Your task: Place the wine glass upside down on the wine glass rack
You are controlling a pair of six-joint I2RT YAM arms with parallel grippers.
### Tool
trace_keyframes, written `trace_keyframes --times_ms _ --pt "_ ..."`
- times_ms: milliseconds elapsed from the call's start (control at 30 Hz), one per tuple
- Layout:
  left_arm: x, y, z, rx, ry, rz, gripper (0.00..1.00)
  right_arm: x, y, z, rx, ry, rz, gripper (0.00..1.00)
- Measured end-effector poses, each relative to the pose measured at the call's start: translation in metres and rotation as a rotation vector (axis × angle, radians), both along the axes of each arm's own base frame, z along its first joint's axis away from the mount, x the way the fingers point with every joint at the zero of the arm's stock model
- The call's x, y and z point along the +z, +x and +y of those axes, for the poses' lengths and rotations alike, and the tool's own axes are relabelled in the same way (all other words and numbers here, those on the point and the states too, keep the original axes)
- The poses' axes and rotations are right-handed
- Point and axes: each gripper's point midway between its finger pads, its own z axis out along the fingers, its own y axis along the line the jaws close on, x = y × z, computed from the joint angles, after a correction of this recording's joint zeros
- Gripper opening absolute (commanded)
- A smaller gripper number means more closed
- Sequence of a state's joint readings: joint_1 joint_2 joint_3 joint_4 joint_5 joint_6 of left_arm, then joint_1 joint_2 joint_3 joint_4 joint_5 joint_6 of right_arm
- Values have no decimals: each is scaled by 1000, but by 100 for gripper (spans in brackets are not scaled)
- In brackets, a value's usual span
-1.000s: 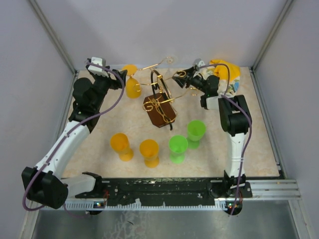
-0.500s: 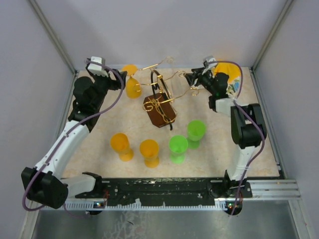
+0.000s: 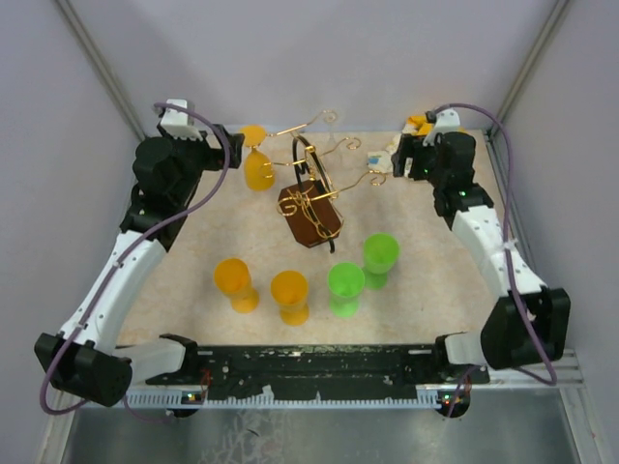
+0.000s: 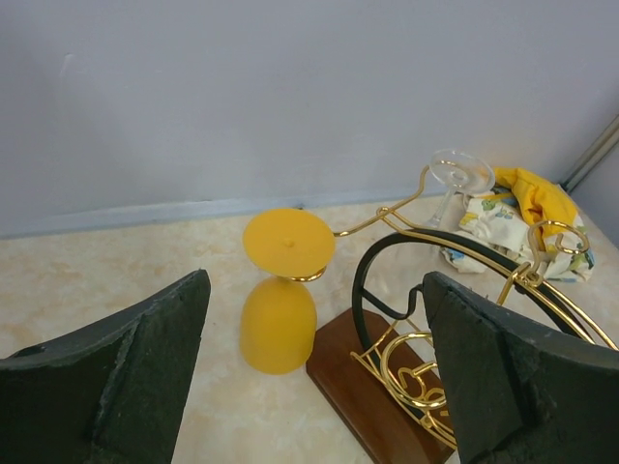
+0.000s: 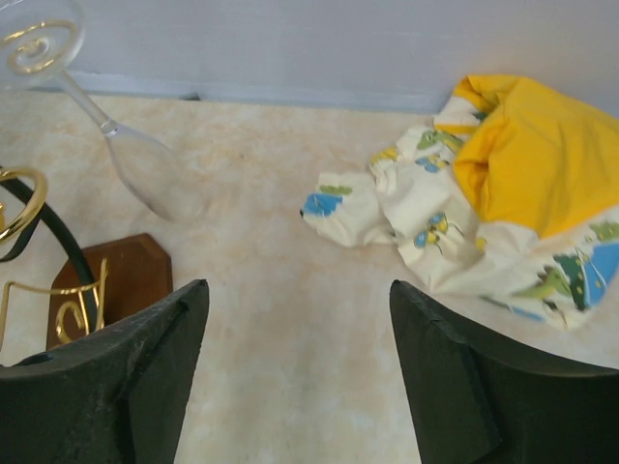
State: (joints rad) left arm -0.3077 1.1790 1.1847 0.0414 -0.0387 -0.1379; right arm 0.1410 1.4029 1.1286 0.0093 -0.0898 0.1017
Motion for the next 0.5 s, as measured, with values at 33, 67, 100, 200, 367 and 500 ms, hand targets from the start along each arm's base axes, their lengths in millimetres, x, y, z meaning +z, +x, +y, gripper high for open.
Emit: trace_keyframes --times_ms 33,67,100,200,367,500 --pt "0 -1 -1 -5 0 6 98 5 -12 -3 -7 0 20 79" --pt "-1 -2 -1 -10 1 15 99 11 -23 -5 -11 0 32 80" --pt "-2 -3 -2 -14 2 21 99 17 -35 -6 -10 3 47 80" --pt "-6 -6 -4 -28 10 44 100 32 -65 -5 11 18 77 80" --pt "-9 -12 -6 -56 25 89 100 25 -111 3 70 52 200 74" --pt "-5 -18 -9 -80 33 104 100 -4 -142 14 102 30 358 70"
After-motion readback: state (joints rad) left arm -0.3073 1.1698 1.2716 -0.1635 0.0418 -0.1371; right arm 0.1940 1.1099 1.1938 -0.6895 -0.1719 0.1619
